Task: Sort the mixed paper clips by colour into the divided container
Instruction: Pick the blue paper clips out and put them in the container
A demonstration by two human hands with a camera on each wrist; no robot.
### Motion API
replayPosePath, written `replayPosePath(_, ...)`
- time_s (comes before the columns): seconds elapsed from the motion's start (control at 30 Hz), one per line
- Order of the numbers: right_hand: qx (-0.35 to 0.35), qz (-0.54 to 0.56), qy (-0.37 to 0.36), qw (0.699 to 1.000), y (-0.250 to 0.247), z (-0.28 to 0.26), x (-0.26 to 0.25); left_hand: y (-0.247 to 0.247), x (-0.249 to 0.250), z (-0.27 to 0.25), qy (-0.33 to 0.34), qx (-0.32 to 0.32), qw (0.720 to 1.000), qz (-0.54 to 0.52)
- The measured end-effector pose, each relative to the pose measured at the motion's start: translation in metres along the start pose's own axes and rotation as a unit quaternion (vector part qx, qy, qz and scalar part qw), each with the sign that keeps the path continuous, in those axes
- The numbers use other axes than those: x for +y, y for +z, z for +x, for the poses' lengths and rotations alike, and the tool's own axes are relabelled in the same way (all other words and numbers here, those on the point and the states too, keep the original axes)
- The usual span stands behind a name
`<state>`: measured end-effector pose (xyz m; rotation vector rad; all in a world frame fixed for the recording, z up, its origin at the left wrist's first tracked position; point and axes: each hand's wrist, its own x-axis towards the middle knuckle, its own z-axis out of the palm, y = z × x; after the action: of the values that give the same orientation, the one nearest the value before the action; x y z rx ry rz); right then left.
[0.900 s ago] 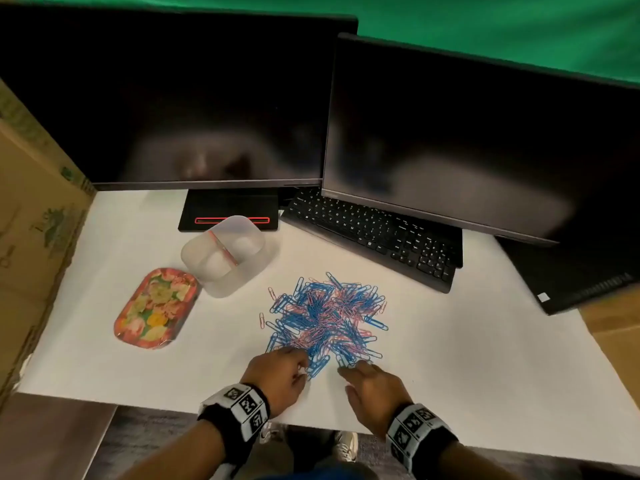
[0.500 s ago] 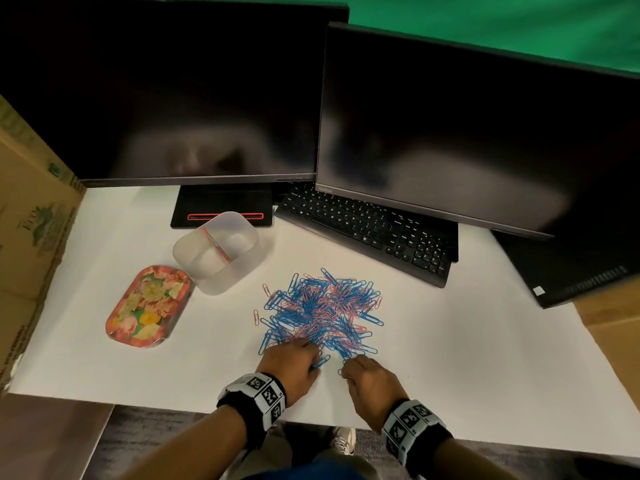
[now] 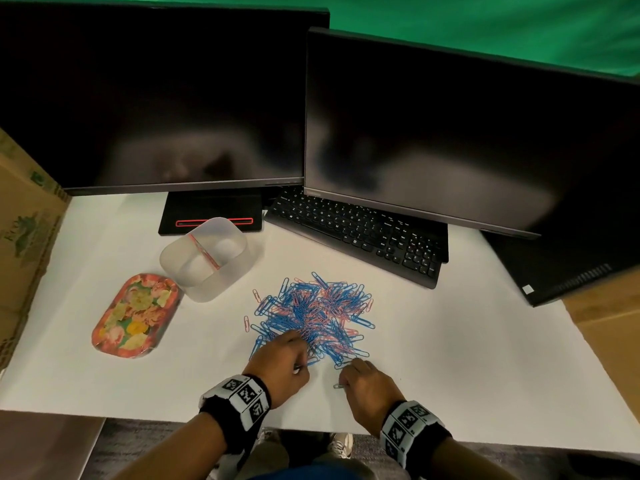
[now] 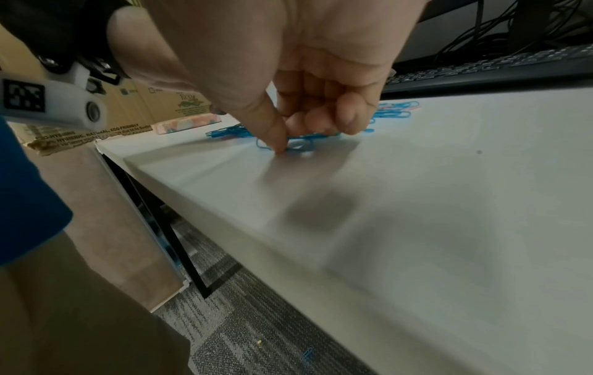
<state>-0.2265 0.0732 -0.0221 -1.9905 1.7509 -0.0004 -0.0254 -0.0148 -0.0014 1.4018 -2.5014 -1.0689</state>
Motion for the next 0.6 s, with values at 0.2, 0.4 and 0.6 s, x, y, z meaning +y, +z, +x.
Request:
replayPosePath(0.2, 0.09, 0.105, -0.01, 0.99, -0.008, -0.008, 0.013, -0.006, -0.02, -0.004, -0.086, 0.014, 0.979, -0.187)
replayPosePath(0.4, 0.078, 0.254, 0.089, 0.96, -0.018, -0.008, 0.026, -0.006, -0.027, 0.001, -0.14, -0.037, 0.947, -0.286)
replayPosePath(0.6, 0.01, 0.272, 0.122, 0.954, -0.028, 0.002, 0.022, -0.011, -0.007, 0.01, -0.201, -0.041, 0.91, -0.361)
